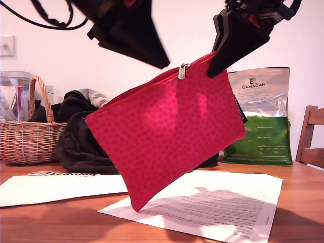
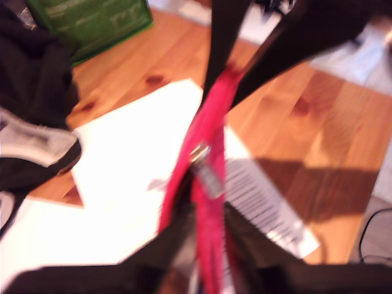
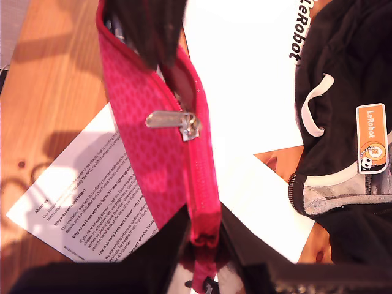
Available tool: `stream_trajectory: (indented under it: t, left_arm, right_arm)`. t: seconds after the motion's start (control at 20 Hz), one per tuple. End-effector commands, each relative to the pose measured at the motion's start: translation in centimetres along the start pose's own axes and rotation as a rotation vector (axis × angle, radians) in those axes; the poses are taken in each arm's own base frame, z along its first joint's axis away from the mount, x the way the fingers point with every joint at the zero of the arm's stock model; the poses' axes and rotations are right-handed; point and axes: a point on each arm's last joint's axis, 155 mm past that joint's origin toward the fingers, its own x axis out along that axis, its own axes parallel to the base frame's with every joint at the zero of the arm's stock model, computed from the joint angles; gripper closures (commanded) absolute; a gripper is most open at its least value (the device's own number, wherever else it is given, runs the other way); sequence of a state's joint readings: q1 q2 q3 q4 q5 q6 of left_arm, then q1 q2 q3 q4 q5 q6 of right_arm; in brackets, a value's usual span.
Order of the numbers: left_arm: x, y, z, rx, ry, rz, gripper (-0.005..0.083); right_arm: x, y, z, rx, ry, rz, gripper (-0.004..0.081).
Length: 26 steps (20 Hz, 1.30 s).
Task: Close the zipper in the zip bag in front of you
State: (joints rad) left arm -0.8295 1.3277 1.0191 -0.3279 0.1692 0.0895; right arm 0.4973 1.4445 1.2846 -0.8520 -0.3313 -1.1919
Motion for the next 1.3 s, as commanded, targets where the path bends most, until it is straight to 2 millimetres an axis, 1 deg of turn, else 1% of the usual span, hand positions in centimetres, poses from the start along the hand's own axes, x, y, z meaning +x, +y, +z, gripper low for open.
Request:
stream_trajectory:
  t: [0.0,0.2,0.3,0.4,0.6,0.9,1.0,1.15,1.25]
  left_arm:
    - [-0.2,-0.4,0.6,-0.004,-0.022,0.008,0.0588]
    - [0.3,0.6,0.4,0.030,-0.008,0.126,0.0582]
    - [0.5,1.2,0.5,0.037,-0.011,0.173,0.0531]
    - [0.6,1.5,0.8,0.052,-0.023,0.202,0.0519]
    - [1.3,1.5,0.5,0.059,-0.009,0.203,0.0519]
    - [1.8,0.4,1.2,0.069,-0.038,0.170,0.0518]
    - [2.2,0.4,1.1,0.069,-0.037,0.170,0.0518]
    - [3.1,0.5,0.2,0.070,-0.006,0.170,0.0518]
    - [3.1,1.0,0.5,0.069,-0.016,0.197,0.0518]
  right_arm:
    - [0.4,0.3,-0.3,0.046,0.002,0.009,0.0783]
    - [0.4,0.3,-0.3,0.129,0.004,0.010,0.0783]
    - [0.4,0.4,-0.3,0.156,0.006,0.014,0.0783]
    - [0.4,0.4,-0.3,0.176,0.005,0.014,0.0783]
    - [0.4,0.5,-0.4,0.199,0.011,0.018,0.0783]
    - [0.4,0.5,-0.4,0.272,0.012,0.018,0.0783]
    - [0.4,0.5,-0.4,0.285,0.011,0.016,0.0783]
    - [0.4,0.5,-0.4,0.284,0.011,0.016,0.0783]
    - [0.4,0.5,-0.4,0.284,0.011,0.016,0.0783]
